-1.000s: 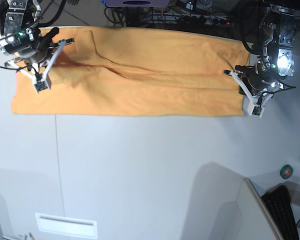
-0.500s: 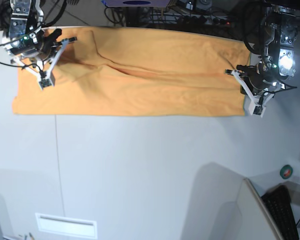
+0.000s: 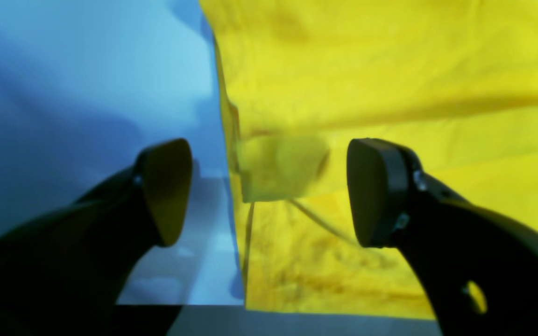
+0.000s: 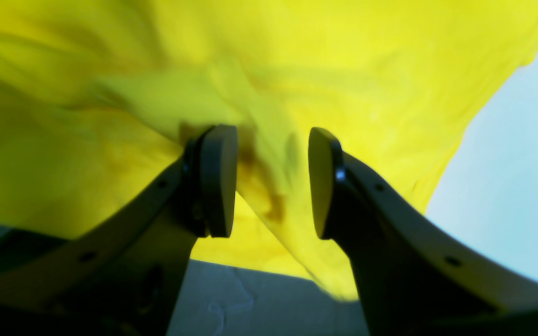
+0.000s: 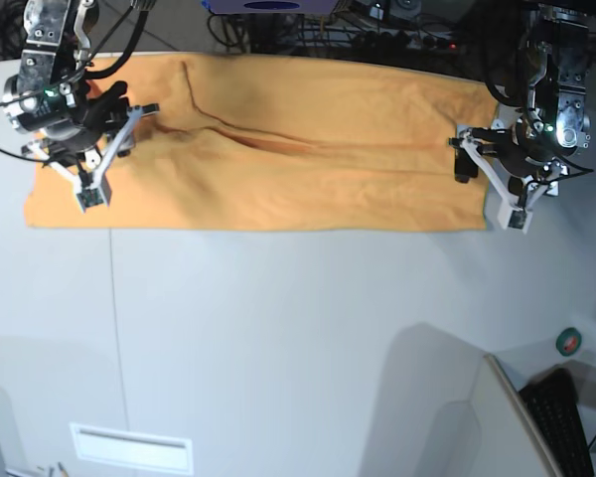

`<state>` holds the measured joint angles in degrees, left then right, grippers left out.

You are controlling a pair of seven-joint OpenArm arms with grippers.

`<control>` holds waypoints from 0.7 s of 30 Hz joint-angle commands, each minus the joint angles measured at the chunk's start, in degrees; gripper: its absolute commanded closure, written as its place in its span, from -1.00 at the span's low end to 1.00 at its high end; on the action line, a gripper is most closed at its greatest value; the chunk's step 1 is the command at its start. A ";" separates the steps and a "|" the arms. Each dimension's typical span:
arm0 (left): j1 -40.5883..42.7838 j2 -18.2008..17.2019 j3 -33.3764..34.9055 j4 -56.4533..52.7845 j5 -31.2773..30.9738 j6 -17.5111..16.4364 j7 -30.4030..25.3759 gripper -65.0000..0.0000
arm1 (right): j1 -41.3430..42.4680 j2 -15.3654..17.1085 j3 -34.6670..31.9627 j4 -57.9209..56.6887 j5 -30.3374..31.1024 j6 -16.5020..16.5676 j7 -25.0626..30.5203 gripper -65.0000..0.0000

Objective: Layout the t-shirt on the table in an organized manner, then fold the t-shirt properly
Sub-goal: 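Open both grippers and regrasp the ends of the folded strip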

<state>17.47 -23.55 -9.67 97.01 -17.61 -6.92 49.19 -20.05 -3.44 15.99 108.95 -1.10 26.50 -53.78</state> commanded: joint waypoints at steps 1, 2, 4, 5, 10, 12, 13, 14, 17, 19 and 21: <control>-0.11 -0.67 -2.42 2.37 0.51 0.28 -0.97 -0.54 | 0.14 0.23 0.14 2.83 0.09 -0.17 0.81 0.25; 0.33 0.30 -4.17 3.60 0.51 0.28 -0.97 -0.54 | 0.05 0.23 0.14 3.89 0.09 -0.17 0.81 0.25; 0.86 1.88 -7.78 6.94 0.51 0.28 -0.97 -0.54 | -0.74 0.32 0.41 4.77 -0.08 -0.17 1.08 0.25; 1.21 2.41 -9.10 8.17 0.51 0.28 -0.97 -0.54 | -0.83 0.59 0.50 4.77 -0.26 -0.17 1.16 0.26; 1.65 3.99 -6.64 6.94 0.51 0.28 -0.97 0.27 | -1.09 0.50 5.59 0.90 -0.17 -0.26 2.75 0.50; 1.56 5.31 -4.44 4.66 0.51 0.28 -1.06 1.00 | -1.18 0.59 6.91 -2.26 -0.26 -0.26 6.09 0.88; 1.47 6.01 -3.65 3.69 0.51 0.28 -1.15 1.00 | -1.35 0.59 7.09 -3.76 -0.26 -0.26 7.32 1.00; 1.47 6.72 -3.21 2.99 0.51 0.28 -1.23 1.00 | -1.44 0.59 7.09 -4.81 -0.26 -0.26 7.76 1.00; 0.15 8.74 -3.12 -0.18 0.68 0.28 -1.32 1.00 | -1.44 0.41 6.82 -8.33 -0.17 -0.26 8.11 1.00; -0.99 9.00 -3.38 -2.90 0.86 0.28 -1.32 1.00 | -1.35 0.23 6.47 -9.91 -0.08 -0.26 8.11 1.00; -1.43 8.83 -3.73 -4.31 0.59 0.28 -1.32 1.00 | -1.35 0.23 5.42 -11.58 -0.08 -0.26 8.11 1.00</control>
<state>16.03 -14.06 -13.08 91.79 -16.67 -6.46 48.64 -21.58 -3.31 21.47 96.68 -1.63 26.13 -46.33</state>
